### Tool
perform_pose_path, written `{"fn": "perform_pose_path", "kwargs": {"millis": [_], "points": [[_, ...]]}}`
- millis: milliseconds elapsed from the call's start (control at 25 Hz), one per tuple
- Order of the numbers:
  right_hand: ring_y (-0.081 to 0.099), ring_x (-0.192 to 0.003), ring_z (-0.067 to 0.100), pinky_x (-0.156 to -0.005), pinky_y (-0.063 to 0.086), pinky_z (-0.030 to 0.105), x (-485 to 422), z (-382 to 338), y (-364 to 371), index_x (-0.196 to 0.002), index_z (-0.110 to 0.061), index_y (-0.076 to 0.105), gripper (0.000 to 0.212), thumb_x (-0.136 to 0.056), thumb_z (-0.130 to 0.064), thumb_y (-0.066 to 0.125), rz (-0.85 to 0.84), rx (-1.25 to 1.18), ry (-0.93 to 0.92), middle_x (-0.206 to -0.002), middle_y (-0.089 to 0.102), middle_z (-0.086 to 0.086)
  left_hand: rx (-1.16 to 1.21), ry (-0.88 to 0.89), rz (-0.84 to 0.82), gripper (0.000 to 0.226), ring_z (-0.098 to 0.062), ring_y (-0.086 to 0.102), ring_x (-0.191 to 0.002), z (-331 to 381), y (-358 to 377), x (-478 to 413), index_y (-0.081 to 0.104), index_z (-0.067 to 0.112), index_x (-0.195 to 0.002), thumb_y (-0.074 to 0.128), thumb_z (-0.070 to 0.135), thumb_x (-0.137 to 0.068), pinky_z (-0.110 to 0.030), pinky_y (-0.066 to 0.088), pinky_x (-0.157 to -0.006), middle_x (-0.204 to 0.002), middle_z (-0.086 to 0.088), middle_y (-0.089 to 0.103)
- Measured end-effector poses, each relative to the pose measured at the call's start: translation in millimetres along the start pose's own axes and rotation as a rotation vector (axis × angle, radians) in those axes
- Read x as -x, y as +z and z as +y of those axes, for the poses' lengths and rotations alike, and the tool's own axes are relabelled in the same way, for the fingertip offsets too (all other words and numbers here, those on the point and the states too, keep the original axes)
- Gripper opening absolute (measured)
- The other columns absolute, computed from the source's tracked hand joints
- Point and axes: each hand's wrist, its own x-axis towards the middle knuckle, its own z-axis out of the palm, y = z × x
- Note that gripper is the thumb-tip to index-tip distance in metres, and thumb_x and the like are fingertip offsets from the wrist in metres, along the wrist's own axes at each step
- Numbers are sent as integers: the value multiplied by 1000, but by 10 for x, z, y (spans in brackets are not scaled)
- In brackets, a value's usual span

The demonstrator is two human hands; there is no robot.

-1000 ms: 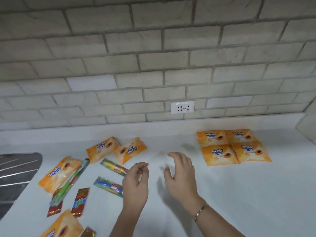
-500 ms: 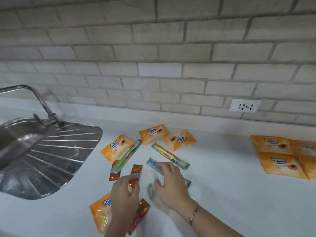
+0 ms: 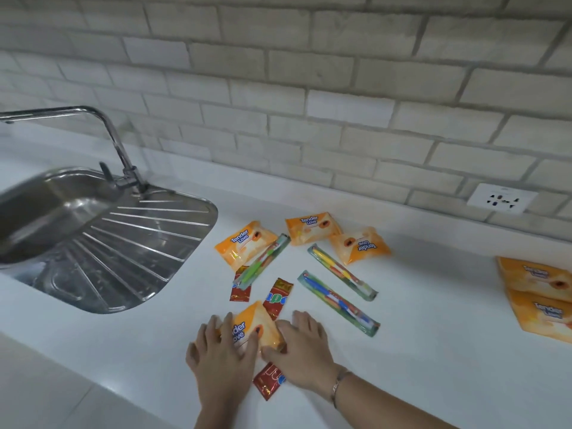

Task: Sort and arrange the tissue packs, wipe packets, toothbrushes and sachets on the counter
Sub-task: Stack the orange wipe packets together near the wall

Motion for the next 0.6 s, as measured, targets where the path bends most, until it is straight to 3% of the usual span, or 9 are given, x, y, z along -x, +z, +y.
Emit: {"fn": "perform_pose_path", "kwargs": {"millis": [200, 320, 440, 600], "points": [[5, -154, 28, -126, 2, 57, -28, -126, 112, -132, -34, 52, 49, -92, -63, 46, 48, -103, 54, -159, 26, 4, 53, 41, 2, 65, -25, 44, -137, -47, -14, -14, 59, 30, -123, 40, 77, -83, -54, 31, -106, -139, 2, 57], [29, -141, 18, -122, 23, 48, -10, -206, 78, -114, -32, 58, 28, -95, -52, 55, 90, -231, 12, -136, 48, -8, 132, 87, 37, 55, -19, 48, -129, -76, -59, 9, 58, 31, -117, 43, 73, -84, -52, 32, -102, -124, 11, 60], [53, -110, 10, -97, 51, 34, 76, -322, 59, -98, -35, 55, 14, -97, -47, 61, 141, -480, -9, -105, 61, -16, 339, 93, 71, 56, -18, 48, -121, -82, -122, 45, 61, 24, -120, 43, 66, -89, -50, 43, -100, -121, 7, 61], [67, -97, 8, -79, 57, 23, 172, -354, -7, -101, -36, 53, 13, -99, -38, 65, 134, -765, 41, -105, 68, -12, 533, 135, 66, 47, -10, 42, -122, -53, -189, 106, 60, 19, -129, 49, 50, -96, -40, 44, -103, -128, 10, 51]]}}
